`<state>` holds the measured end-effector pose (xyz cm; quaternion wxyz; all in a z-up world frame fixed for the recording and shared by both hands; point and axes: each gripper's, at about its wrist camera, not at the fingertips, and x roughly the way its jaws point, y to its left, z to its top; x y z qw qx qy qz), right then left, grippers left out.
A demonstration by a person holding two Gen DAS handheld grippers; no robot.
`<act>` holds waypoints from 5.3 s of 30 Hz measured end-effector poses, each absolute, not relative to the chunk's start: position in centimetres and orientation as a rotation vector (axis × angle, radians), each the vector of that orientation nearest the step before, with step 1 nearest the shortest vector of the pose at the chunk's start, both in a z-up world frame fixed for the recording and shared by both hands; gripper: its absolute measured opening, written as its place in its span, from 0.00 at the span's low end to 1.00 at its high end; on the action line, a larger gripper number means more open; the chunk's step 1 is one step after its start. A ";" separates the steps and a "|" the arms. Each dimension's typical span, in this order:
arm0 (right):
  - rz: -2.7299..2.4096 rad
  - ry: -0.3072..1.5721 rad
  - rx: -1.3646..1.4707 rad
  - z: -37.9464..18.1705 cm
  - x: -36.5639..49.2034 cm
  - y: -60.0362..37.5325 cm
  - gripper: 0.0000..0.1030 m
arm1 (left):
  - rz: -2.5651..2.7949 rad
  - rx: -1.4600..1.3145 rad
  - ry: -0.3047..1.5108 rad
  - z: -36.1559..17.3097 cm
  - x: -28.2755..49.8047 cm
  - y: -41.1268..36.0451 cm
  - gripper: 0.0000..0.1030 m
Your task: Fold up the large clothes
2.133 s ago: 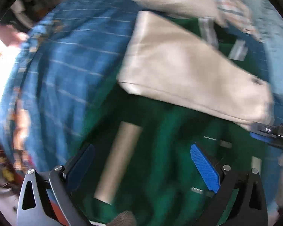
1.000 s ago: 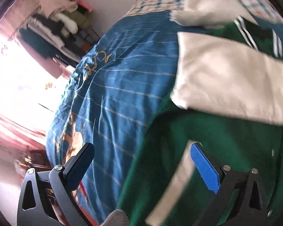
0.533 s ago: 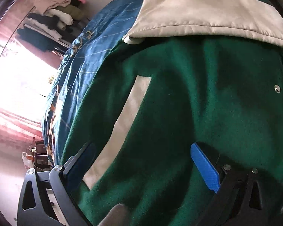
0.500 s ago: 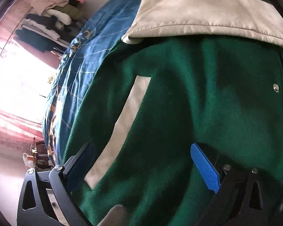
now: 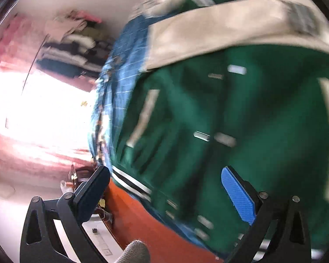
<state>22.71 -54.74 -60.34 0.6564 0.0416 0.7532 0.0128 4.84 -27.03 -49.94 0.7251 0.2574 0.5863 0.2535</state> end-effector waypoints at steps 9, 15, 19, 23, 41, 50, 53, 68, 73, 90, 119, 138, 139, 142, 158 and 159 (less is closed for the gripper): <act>-0.074 1.725 0.148 -60.7 19.9 -63.5 0.86 | 0.240 0.864 1.166 -53.1 -1.3 -45.9 1.00; -0.087 1.731 0.208 -61.1 20.2 -66.7 0.86 | 0.320 0.950 1.286 -60.1 -0.6 -45.9 1.00; -0.064 1.735 0.216 -62.0 21.6 -65.3 0.86 | 0.446 0.883 1.253 -59.6 1.4 -43.7 1.00; -0.021 1.732 0.220 -62.4 23.1 -64.0 0.86 | 0.609 0.820 1.223 -57.7 3.3 -40.1 1.00; 0.593 1.575 0.903 -69.9 40.4 -50.3 0.87 | 0.426 0.497 1.214 -50.5 6.1 -34.4 0.10; 0.478 1.528 0.831 -60.6 41.5 -46.3 0.13 | 0.355 0.247 1.249 -45.8 6.4 -28.1 0.10; 0.462 1.502 0.751 -54.8 41.7 -42.7 0.13 | 0.308 0.141 1.251 -43.6 6.6 -23.9 0.12; 0.341 1.672 0.141 -54.1 49.3 -4.4 0.26 | 0.336 -0.502 1.375 -49.7 9.0 5.6 0.19; 0.379 1.705 -0.021 -57.4 48.5 2.5 0.55 | 0.370 -0.690 1.374 -52.9 6.1 11.0 0.39; 0.338 1.597 0.198 -54.2 44.3 -20.1 0.66 | 0.575 -0.883 1.351 -54.6 0.5 10.6 0.71; 0.131 1.411 1.117 -58.4 37.2 -42.7 0.16 | 0.402 -0.633 1.402 -54.6 11.2 16.3 0.31; 0.186 1.574 0.498 -55.7 36.6 -41.3 0.59 | 0.656 -0.659 1.213 -49.9 8.6 14.2 0.95; 0.206 1.548 0.444 -56.2 38.2 -39.2 0.59 | 0.676 -0.637 1.227 -50.4 8.7 13.9 0.95; 0.219 1.476 0.341 -59.7 43.7 -35.3 0.56 | 0.740 -0.583 1.239 -50.9 8.0 12.7 0.95; 0.279 1.517 0.510 -58.4 42.7 -36.3 0.63 | 0.788 -0.615 1.220 -53.1 7.9 13.4 0.95; 0.268 1.526 0.526 -58.4 41.5 -36.9 0.63 | 0.768 -0.646 1.227 -53.8 8.2 13.8 0.92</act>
